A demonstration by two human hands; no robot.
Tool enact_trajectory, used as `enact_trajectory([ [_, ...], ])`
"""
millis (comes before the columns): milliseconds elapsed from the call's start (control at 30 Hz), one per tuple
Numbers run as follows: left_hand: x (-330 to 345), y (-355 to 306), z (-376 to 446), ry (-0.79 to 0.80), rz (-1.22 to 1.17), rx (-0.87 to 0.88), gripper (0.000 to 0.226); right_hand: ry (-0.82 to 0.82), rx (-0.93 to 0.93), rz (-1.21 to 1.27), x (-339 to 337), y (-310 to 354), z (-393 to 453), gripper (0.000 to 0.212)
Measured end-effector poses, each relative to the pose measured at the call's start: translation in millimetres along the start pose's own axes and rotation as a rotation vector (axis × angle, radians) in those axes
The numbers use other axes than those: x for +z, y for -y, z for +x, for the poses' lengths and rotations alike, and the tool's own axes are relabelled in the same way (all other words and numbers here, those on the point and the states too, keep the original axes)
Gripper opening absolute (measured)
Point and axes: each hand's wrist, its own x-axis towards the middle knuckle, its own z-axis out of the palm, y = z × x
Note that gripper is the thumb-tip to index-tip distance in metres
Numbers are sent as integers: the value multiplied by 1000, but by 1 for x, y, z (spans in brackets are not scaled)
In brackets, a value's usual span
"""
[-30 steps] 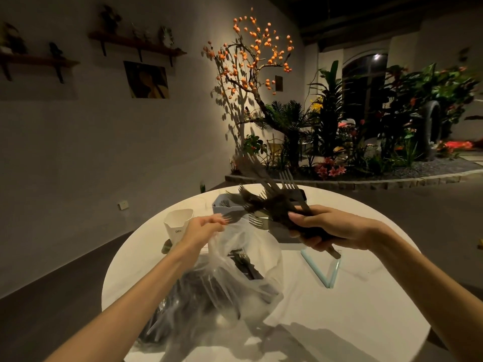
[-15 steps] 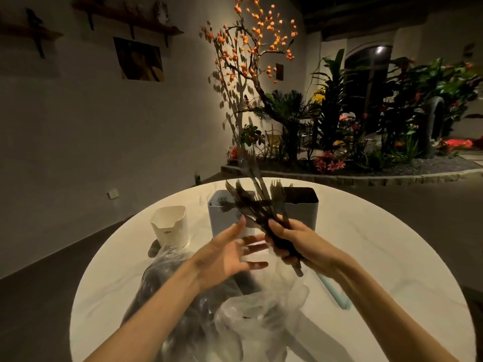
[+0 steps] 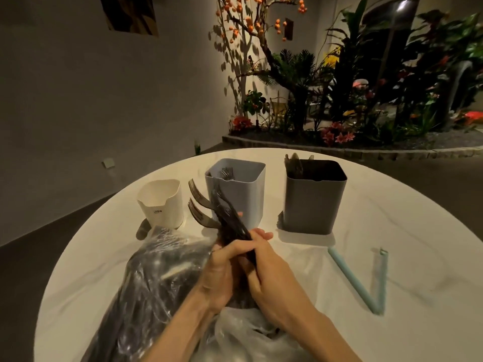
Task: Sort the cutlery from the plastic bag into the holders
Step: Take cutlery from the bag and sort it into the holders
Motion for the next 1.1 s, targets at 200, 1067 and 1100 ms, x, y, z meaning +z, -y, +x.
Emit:
enact_trajectory([
  [200,10,-9,-1,-120,31,43,38,23,-15,302,3,-1,0,58],
  [1067,34,-4,36,-138,-149,-1,43,-374,15,67,-31,-39,8,23],
  [1100,33,-3,37,-167,-131,15,44,-422,29,53,-33,-38,8,21],
])
